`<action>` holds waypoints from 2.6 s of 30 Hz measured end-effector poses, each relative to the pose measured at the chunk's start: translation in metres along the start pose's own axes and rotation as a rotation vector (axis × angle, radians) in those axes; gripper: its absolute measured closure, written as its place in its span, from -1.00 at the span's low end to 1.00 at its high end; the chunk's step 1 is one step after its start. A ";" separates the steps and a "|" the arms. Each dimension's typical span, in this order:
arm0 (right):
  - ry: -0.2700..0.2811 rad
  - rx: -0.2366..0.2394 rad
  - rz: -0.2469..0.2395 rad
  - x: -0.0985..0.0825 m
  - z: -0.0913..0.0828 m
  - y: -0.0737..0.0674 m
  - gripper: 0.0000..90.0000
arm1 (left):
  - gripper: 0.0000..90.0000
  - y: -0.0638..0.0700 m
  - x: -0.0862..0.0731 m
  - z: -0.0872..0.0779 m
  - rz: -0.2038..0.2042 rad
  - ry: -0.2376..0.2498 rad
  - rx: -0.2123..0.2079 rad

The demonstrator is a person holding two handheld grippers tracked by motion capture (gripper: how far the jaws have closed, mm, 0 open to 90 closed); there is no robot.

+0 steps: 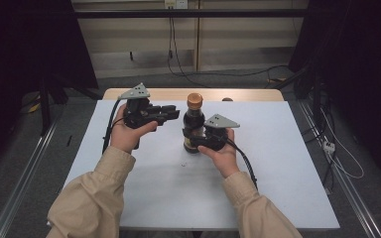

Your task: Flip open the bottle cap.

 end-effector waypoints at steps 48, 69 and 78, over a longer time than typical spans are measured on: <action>-0.001 -0.011 -0.004 -0.001 0.000 -0.001 -0.33 | 1.00 0.001 0.026 0.022 0.019 -0.092 0.000; -0.012 -0.044 0.008 -0.001 0.001 0.000 -0.29 | 1.00 0.000 0.030 0.024 0.027 -0.125 0.019; -0.017 -0.054 0.031 -0.001 0.003 0.002 -0.29 | 1.00 0.014 0.030 0.034 0.020 -0.148 -0.035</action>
Point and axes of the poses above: each handheld gripper's, and its own axes: z roughly forward along the jaws, x roughly out of its top, y roughly to its right, the point moved 10 cm from there along z, roughly forward along the jaws, and after that the axes turned 6 degrees about -x, right-handed, at the moved point
